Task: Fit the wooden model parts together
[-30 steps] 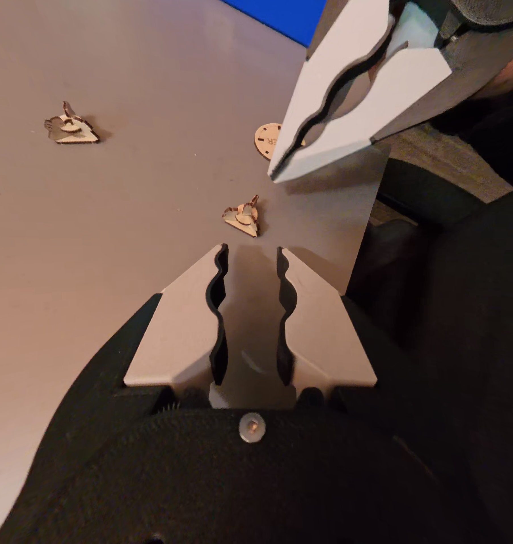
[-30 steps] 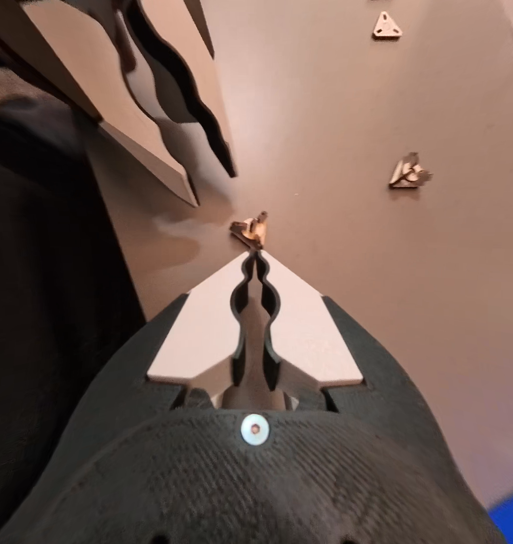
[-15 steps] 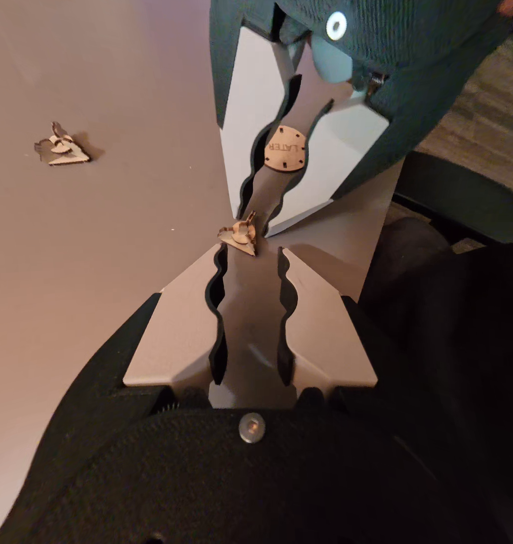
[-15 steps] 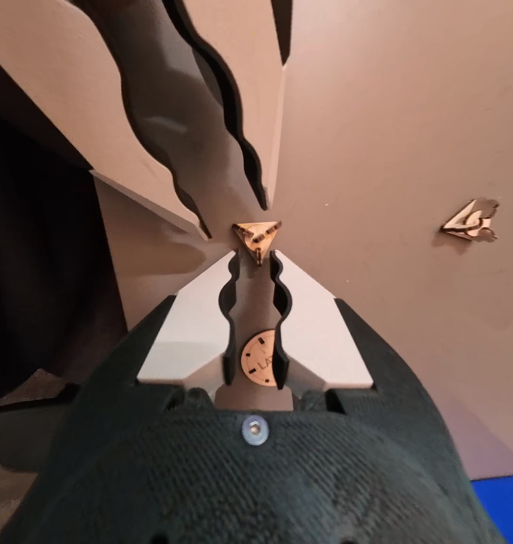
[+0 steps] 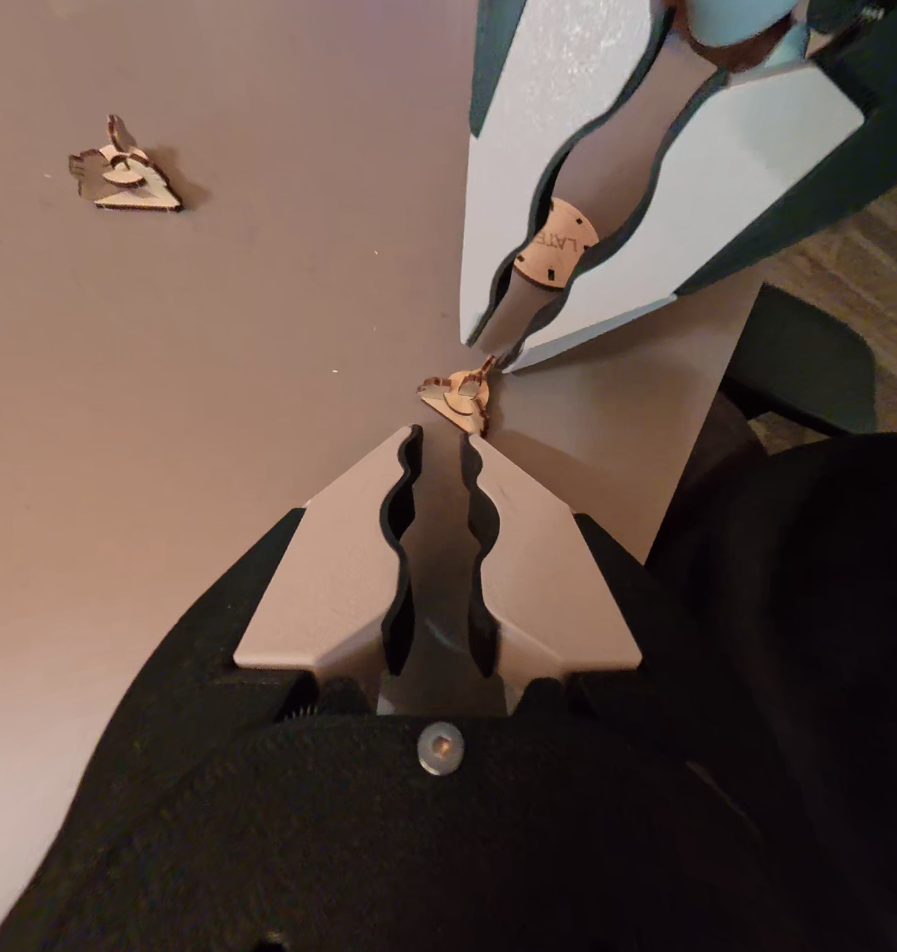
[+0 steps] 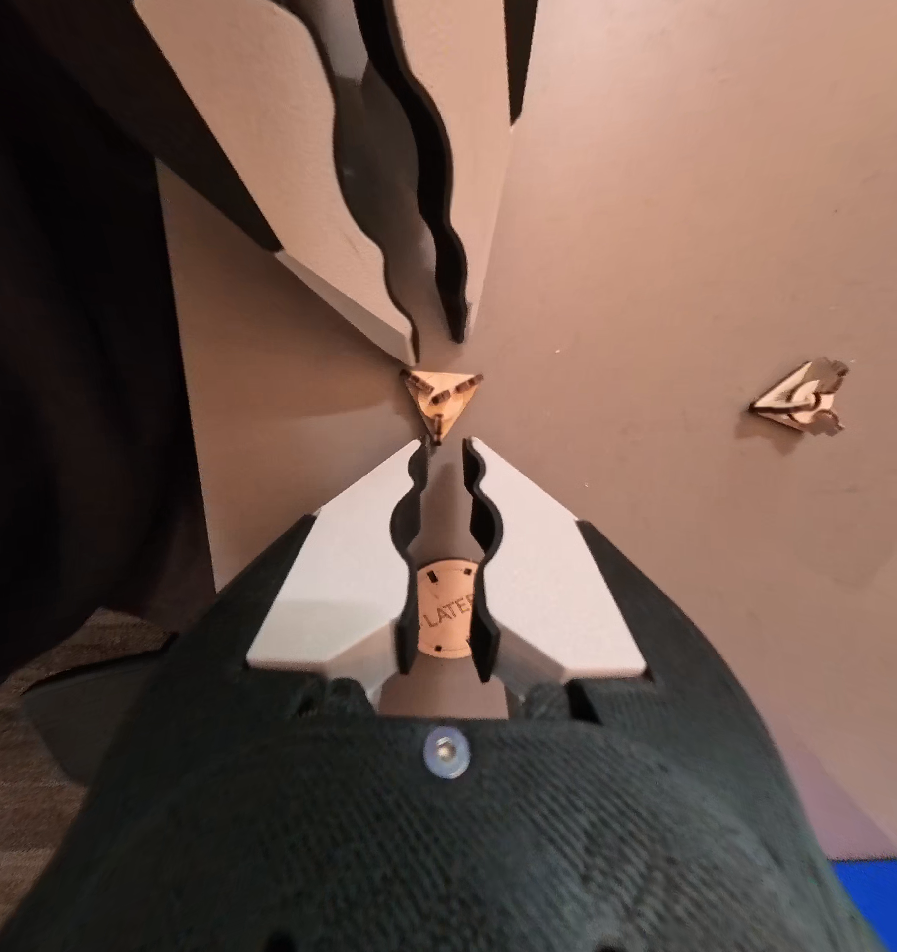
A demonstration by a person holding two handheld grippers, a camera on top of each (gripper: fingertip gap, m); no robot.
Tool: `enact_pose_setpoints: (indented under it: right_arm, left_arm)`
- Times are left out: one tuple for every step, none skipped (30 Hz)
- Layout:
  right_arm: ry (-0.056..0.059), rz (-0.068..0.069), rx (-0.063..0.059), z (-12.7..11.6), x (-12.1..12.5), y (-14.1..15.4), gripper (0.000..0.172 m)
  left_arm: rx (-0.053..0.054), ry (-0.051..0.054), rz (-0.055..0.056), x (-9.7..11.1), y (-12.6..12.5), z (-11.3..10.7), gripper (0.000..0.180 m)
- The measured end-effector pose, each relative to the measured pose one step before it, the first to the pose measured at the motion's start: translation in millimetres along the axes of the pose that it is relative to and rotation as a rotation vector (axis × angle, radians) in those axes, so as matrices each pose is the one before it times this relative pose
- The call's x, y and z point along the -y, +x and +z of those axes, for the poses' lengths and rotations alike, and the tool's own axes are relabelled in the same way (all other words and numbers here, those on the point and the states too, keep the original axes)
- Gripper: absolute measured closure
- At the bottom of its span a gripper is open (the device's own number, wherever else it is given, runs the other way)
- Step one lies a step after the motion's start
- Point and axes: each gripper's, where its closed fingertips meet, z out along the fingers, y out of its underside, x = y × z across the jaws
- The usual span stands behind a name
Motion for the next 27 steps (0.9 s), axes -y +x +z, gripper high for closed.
enact_pose_setpoints:
  right_arm:
    - [-0.0084, -0.0062, -0.0015, 0.69, 0.01, 0.01, 0.161]
    - [-0.0103, -0.0069, -0.005, 0.73, -0.26, 0.23, 0.162]
    - [-0.0089, -0.005, -0.004, 0.81, -0.06, -0.04, 0.163]
    - [-0.0051, -0.0015, -0.0011, 0.57, 0.54, -0.49, 0.163]
    - [-0.0021, 0.0011, 0.0013, 0.11, 0.79, -0.88, 0.163]
    - [-0.0014, 0.0018, 0.001, -0.13, 0.97, -0.87, 0.163]
    - [-0.0017, 0.001, -0.0017, -0.4, 0.77, -0.41, 0.163]
    - [-0.0018, -0.0004, -0.0036, -0.34, 0.64, -0.09, 0.163]
    - [-0.0024, -0.0009, -0.0051, -0.27, 0.57, 0.29, 0.163]
    - [-0.004, -0.0011, -0.0052, 0.02, 0.27, 0.5, 0.163]
    - [-0.0048, -0.0013, -0.0023, 0.25, 0.11, 0.0, 0.164]
    - [-0.0047, -0.001, 0.0004, 0.44, 0.08, -0.42, 0.165]
    - [-0.0048, -0.0007, 0.0, 0.47, -0.18, -0.37, 0.166]
    - [-0.0046, -0.0008, -0.0012, 0.27, -0.18, -0.22, 0.167]
    - [-0.0032, -0.0005, -0.0017, 0.1, -0.27, -0.08, 0.168]
    - [-0.0009, 0.0003, -0.0015, -0.09, -0.11, -0.12, 0.168]
    - [0.0004, 0.0013, -0.0006, -0.26, 0.09, 0.1, 0.169]
    - [0.0002, 0.0022, 0.0003, -0.21, -0.13, 0.06, 0.169]
    - [-0.0004, 0.0022, 0.001, -0.22, -0.16, 0.09, 0.169]
    - [-0.0006, 0.0018, 0.0008, -0.22, -0.1, 0.19, 0.169]
    - [-0.0013, 0.0014, 0.0001, -0.14, -0.13, 0.34, 0.169]
    - [-0.0025, 0.0006, 0.0001, -0.1, -0.15, 0.23, 0.169]
    - [-0.0037, -0.0003, -0.0003, -0.12, -0.36, 0.13, 0.169]
    - [-0.005, -0.0015, -0.0015, -0.11, -0.49, 0.19, 0.169]
    - [-0.005, -0.0024, -0.0025, -0.25, -0.61, 0.23, 0.169]
    - [-0.0032, -0.002, -0.0018, -0.42, -0.33, 0.23, 0.169]
    - [-0.0014, -0.0009, -0.0005, -0.56, 0.04, 0.13, 0.169]
  left_arm:
    - [0.0016, 0.0067, -0.0181, 0.71, -2.08, -0.68, 0.169]
    - [0.0019, 0.0089, -0.0154, 0.94, -1.8, -0.96, 0.171]
    - [-0.0082, 0.0094, -0.0086, 1.0, 0.06, -0.95, 0.172]
    - [-0.0084, 0.0084, -0.0064, 0.98, 0.27, -0.97, 0.172]
    - [-0.0064, 0.007, -0.0057, 0.79, 0.07, -0.72, 0.172]
    - [-0.0076, 0.006, -0.003, 0.59, 0.61, -0.64, 0.173]
    - [-0.0084, 0.0049, 0.0008, 0.59, 1.01, -0.47, 0.173]
    - [-0.0084, 0.0035, 0.0042, 0.31, 1.33, -0.41, 0.173]
    - [-0.0064, 0.0012, 0.0059, 0.06, 1.36, -0.13, 0.173]
    - [-0.0015, -0.0031, 0.0053, -0.33, 0.71, 0.32, 0.174]
    - [-0.001, -0.0078, 0.006, -0.86, 0.73, 0.86, 0.173]
    - [-0.0023, -0.0107, 0.0078, -1.13, 1.07, 1.08, 0.173]
    - [0.0001, -0.012, 0.0082, -1.38, 0.78, 1.23, 0.173]
    - [0.002, -0.012, 0.0086, -1.36, 0.71, 1.3, 0.173]
    - [0.0021, -0.0108, 0.0097, -1.15, 0.72, 1.1, 0.174]
    - [0.0022, -0.0096, 0.0099, -1.11, 0.74, 1.03, 0.173]
    - [0.0032, -0.009, 0.0084, -1.08, 0.5, 0.88, 0.173]
    - [0.0018, -0.008, 0.0067, -0.86, 0.54, 0.92, 0.174]
    - [0.0002, -0.0066, 0.005, -0.68, 0.48, 0.69, 0.173]
    - [0.0001, -0.0049, 0.0025, -0.56, 0.17, 0.49, 0.173]
    - [-0.0006, -0.0027, 0.0, -0.3, 0.04, 0.32, 0.173]
    - [0.0001, 0.0011, -0.0021, 0.25, -0.19, -0.08, 0.173]
    - [0.0032, 0.003, -0.0054, 0.36, -0.98, -0.16, 0.172]
    - [-0.0003, 0.0046, -0.0057, 0.73, -0.56, -0.37, 0.171]
    - [-0.0026, 0.0061, -0.0052, 0.92, -0.33, -0.32, 0.171]
    - [-0.0018, 0.0075, -0.0054, 1.18, -0.39, -0.46, 0.171]
    - [-0.0015, 0.0066, -0.005, 1.02, -0.41, -0.4, 0.171]
